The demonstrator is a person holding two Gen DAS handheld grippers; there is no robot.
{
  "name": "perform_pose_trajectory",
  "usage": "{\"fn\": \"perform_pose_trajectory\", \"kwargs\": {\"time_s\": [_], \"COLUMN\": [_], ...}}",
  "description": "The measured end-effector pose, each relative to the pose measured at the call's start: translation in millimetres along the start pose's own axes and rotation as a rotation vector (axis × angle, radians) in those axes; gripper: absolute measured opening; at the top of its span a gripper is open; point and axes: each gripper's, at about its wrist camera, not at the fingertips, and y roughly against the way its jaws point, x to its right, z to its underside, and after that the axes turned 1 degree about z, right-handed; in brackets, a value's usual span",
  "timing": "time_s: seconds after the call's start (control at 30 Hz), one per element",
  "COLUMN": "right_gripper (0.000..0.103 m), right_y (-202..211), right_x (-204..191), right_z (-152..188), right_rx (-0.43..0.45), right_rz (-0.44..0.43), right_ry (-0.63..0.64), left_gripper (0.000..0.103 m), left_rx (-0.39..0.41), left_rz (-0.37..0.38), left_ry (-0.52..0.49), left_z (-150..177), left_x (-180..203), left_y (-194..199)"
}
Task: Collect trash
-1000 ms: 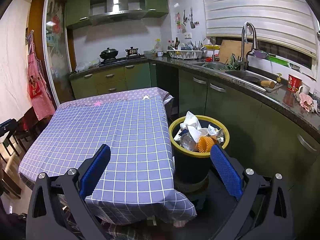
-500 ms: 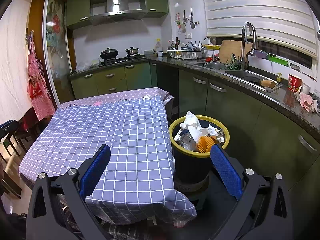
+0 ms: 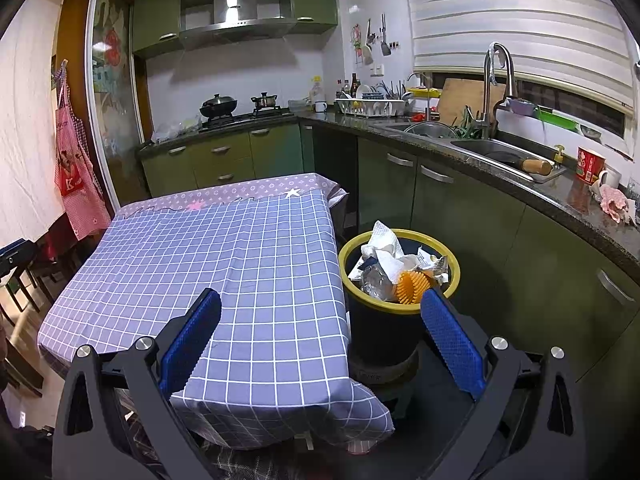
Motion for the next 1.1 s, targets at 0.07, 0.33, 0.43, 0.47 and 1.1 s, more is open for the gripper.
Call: {"fn": "perform_pose_trajectory", "kwargs": {"time_s": [0.07,0.33,0.43,0.47,1.1], "right_gripper": [0.099,0.099,0.099,0.099,0.099], "right_y": [-0.6,-1.2,-1.8,-1.8,-30.0], "right_x": [0.6,0.6,0.7,1.0,-0.8], "right_z": [-0.3,0.6,1.1,0.8,-2.7], "right_rx": [-0.001,-0.007,-0.009,-0.008,-0.048], "right_rz": [-0.001,-0.003,-0.004,-0.004,-0.025], "right_ry": [0.0,0.0,0.0,0.0,0.014], "left_gripper": [0.096,0.096,0.096,0.096,0.096], "left_rx": [0.0,-0.008,-0.013,-0.013,-0.107], "left_rz": [0.0,0.011,0.019,0.022,0.002], "left_ry": [0.0,0.004,0.014,0.018,0.049], "left_z": [0.0,-0.6,-1.5,-1.7,-8.3], "left_x": [0.1,0.7,-0.5,-1.4,-21.6], "left_y": [0.0,-1.8,-3.3,-3.9,-50.5]}}
